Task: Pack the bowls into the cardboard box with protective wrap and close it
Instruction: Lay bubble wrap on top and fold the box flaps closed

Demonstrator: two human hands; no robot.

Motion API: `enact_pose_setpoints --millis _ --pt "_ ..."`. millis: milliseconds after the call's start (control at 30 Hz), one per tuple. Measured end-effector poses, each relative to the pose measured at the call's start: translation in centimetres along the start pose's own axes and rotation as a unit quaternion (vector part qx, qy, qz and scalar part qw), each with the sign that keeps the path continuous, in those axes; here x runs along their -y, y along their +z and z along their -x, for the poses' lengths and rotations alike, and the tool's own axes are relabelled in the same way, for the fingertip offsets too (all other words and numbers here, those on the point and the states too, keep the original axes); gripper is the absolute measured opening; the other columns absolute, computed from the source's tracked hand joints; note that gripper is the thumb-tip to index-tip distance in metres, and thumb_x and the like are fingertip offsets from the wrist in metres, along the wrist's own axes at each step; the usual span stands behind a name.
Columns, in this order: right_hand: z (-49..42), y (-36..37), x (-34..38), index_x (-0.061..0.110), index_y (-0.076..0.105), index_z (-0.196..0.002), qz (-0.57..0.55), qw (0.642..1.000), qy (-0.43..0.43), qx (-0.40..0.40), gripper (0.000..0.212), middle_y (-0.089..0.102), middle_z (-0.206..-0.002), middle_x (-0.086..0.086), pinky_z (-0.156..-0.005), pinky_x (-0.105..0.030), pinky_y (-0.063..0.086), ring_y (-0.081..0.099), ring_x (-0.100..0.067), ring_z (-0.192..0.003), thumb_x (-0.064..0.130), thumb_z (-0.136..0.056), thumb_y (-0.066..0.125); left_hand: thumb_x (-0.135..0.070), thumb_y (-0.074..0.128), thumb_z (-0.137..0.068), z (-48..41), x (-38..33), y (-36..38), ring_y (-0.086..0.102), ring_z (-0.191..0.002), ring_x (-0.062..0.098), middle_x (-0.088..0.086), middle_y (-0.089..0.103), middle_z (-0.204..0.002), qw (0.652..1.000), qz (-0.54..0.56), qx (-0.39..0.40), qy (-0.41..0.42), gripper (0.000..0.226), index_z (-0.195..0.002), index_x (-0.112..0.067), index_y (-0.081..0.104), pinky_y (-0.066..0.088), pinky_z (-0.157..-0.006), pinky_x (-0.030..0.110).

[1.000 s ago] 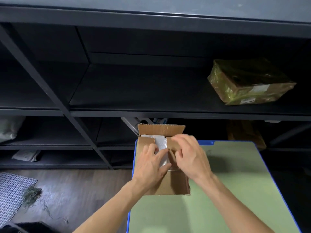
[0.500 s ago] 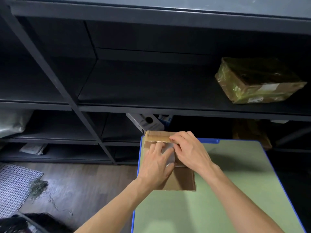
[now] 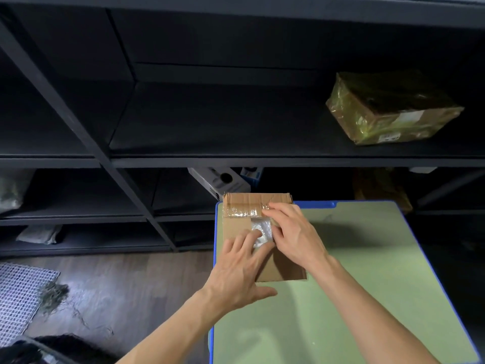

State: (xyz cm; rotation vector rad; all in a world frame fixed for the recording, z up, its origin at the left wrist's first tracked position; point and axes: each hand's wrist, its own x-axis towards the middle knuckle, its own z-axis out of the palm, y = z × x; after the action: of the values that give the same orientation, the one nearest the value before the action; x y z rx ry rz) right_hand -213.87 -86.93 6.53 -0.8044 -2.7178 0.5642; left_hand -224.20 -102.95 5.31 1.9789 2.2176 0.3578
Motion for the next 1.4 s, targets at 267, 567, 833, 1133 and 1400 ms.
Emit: enact_pose_setpoints --millis 267,567,833,1133,1400 --pt "-1.9 -3.8 1.1 0.029 0.055 -0.141 -0.014 0.981 0.083 0.174 0.041 0.042 -0.153 0.014 -0.115 -0.032 0.029 0.033 -0.011 -0.14 0.039 -0.101 0.05 -0.055 0.048 -0.096 0.2 0.7 -2.4 0.051 -0.108 0.019 -0.004 0.052 -0.124 0.993 0.033 -0.103 0.051 0.041 -0.126 -0.027 0.052 0.043 -0.086 0.035" --pt "-4.1 -6.5 1.9 0.034 0.066 -0.103 0.001 0.955 0.085 0.285 0.038 0.053 -0.144 0.008 -0.105 -0.042 0.039 0.042 -0.021 -0.134 0.043 -0.105 0.029 -0.046 0.056 -0.093 -3.6 3.9 -3.7 0.051 -0.098 0.018 -0.009 0.057 -0.107 0.988 0.02 -0.144 -0.054 0.029 -0.11 -0.024 0.066 0.043 -0.077 0.034" --pt "-1.3 -3.0 -0.5 0.027 0.048 -0.146 0.022 0.991 0.019 0.129 0.049 0.044 -0.151 0.014 -0.111 -0.033 0.038 0.036 -0.013 -0.135 0.029 -0.098 0.058 -0.051 0.044 -0.097 -5.4 5.1 -1.6 0.05 -0.123 0.024 -0.002 0.055 -0.13 0.989 0.007 -0.12 -0.089 0.04 -0.119 -0.021 0.06 0.053 -0.082 0.039" --pt "1.0 -0.1 -2.1 0.012 0.03 -0.156 0.106 0.988 -0.074 0.082 0.086 0.027 -0.163 0.0 -0.123 -0.033 0.01 0.018 -0.019 -0.151 0.067 -0.09 0.039 -0.057 0.035 -0.1 -7.9 4.4 -1.1 0.023 -0.15 0.021 0.002 0.037 -0.156 0.983 -0.023 -0.028 -0.178 0.044 -0.126 -0.023 0.045 0.042 -0.102 0.043" --pt "1.8 0.7 -2.0 0.008 0.024 -0.157 0.162 0.979 -0.079 0.093 0.088 0.02 -0.165 -0.008 -0.121 -0.04 0.002 0.011 -0.024 -0.154 0.068 -0.093 0.028 -0.056 0.037 -0.1 -8.3 3.9 -0.7 0.044 -0.127 0.019 -0.005 0.053 -0.127 0.98 -0.052 -0.06 -0.183 0.039 -0.116 -0.023 0.047 0.044 -0.092 0.041"
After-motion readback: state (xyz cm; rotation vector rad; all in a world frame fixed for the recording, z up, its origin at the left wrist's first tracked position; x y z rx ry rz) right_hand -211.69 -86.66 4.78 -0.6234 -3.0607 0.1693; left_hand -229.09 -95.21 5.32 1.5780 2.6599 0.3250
